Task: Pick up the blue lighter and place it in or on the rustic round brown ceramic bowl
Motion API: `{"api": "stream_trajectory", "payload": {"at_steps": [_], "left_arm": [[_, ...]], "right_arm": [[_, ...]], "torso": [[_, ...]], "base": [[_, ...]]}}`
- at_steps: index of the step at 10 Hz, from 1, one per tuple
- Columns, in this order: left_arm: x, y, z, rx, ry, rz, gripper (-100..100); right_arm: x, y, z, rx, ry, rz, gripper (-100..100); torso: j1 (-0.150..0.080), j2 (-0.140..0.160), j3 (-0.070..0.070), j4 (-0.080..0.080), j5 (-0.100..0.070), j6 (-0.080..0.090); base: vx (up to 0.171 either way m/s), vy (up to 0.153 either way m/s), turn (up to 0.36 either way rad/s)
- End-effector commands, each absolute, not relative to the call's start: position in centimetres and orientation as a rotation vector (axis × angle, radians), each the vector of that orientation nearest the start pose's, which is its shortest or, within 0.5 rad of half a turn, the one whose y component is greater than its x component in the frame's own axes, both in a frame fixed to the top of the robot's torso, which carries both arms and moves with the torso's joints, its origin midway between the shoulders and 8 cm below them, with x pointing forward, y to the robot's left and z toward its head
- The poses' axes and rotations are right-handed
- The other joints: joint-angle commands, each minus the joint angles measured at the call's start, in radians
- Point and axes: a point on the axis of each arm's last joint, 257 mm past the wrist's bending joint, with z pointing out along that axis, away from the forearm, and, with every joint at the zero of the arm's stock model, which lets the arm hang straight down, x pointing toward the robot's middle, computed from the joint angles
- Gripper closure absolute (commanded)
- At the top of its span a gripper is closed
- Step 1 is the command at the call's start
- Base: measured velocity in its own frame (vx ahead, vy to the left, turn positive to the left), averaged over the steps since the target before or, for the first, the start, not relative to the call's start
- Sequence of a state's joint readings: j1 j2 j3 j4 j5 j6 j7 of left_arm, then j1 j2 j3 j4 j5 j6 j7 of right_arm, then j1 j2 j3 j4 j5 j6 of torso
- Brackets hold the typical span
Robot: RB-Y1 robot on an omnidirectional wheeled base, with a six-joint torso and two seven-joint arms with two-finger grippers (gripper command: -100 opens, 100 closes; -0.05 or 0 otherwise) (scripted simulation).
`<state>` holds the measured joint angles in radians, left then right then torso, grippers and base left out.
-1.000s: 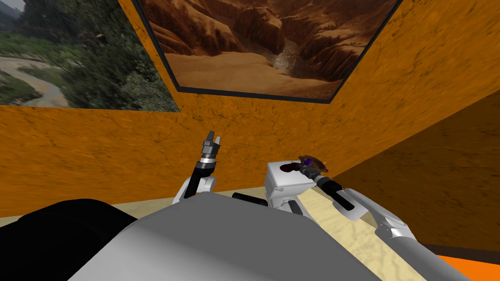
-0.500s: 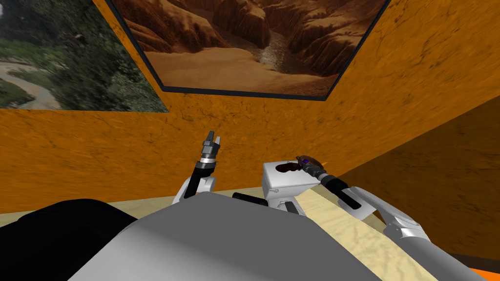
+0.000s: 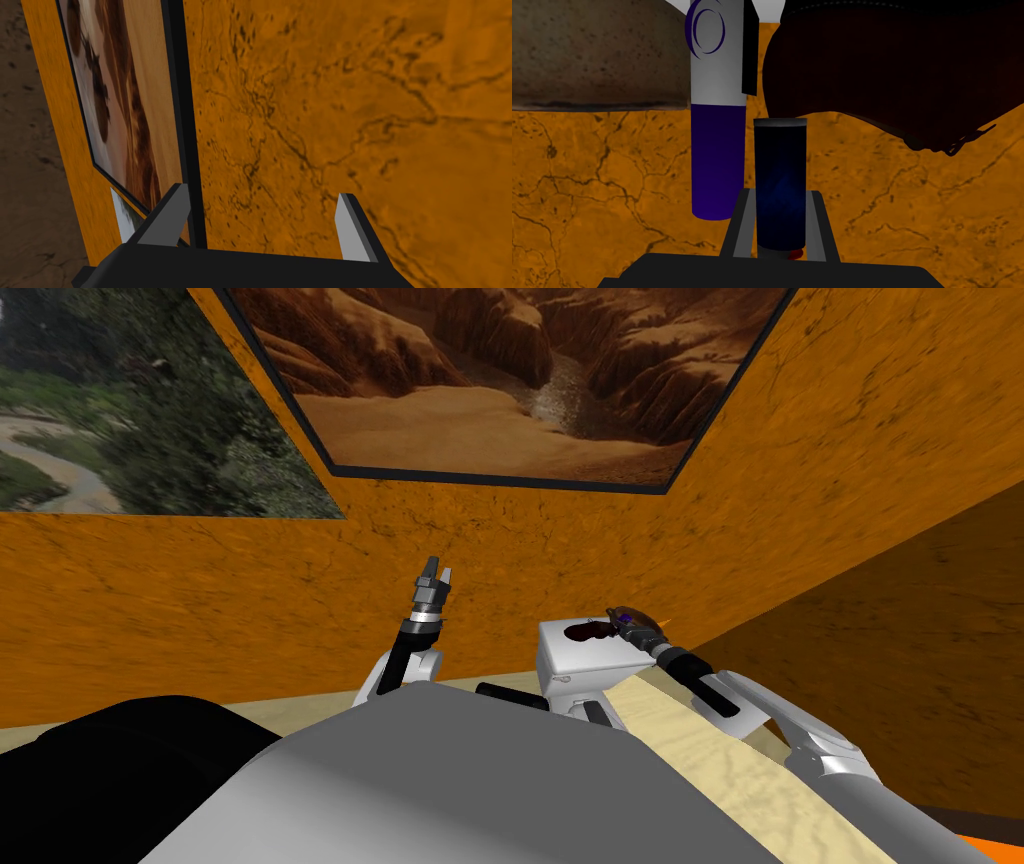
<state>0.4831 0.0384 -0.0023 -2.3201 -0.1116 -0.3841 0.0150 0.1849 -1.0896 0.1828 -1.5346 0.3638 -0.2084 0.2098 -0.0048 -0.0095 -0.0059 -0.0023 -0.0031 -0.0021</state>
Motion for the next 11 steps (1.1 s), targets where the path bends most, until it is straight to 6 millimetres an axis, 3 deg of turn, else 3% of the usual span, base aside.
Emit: {"api": "stream_trajectory", "payload": {"at_steps": [1, 3, 8, 11], "left_arm": [[35.8, 26.4, 2.4, -0.618, 0.741, -1.232, 0], [35.8, 26.4, 2.4, -0.618, 0.741, -1.232, 0], [35.9, 26.4, 2.4, -0.617, 0.741, -1.232, 0], [35.8, 26.4, 2.4, -0.618, 0.741, -1.232, 0]], "right_arm": [[46.6, -44.2, -23.7, -0.211, 1.881, 0.132, 100], [46.3, -45.3, -24.3, -0.226, 1.907, 0.102, 100], [45.5, -48.5, -25.1, -0.277, 1.97, 0.011, 100], [45.3, -49.8, -24.7, -0.307, 1.984, -0.032, 100]], "torso": [[0.0, 0.0, 0.0, 0.0, 0.0, 0.0], [0.0, 0.0, 0.0, 0.0, 0.0, 0.0], [-0.005, 0.013, 0.007, 0.002, 0.0, 0.0], [0.0, 0.003, 0.002, 0.001, 0.002, -0.001]], "base": [[0.006, 0.006, -0.019], [-0.059, -0.01, 0.091], [-0.163, -0.052, 0.154], [-0.031, -0.009, 0.104]]}}
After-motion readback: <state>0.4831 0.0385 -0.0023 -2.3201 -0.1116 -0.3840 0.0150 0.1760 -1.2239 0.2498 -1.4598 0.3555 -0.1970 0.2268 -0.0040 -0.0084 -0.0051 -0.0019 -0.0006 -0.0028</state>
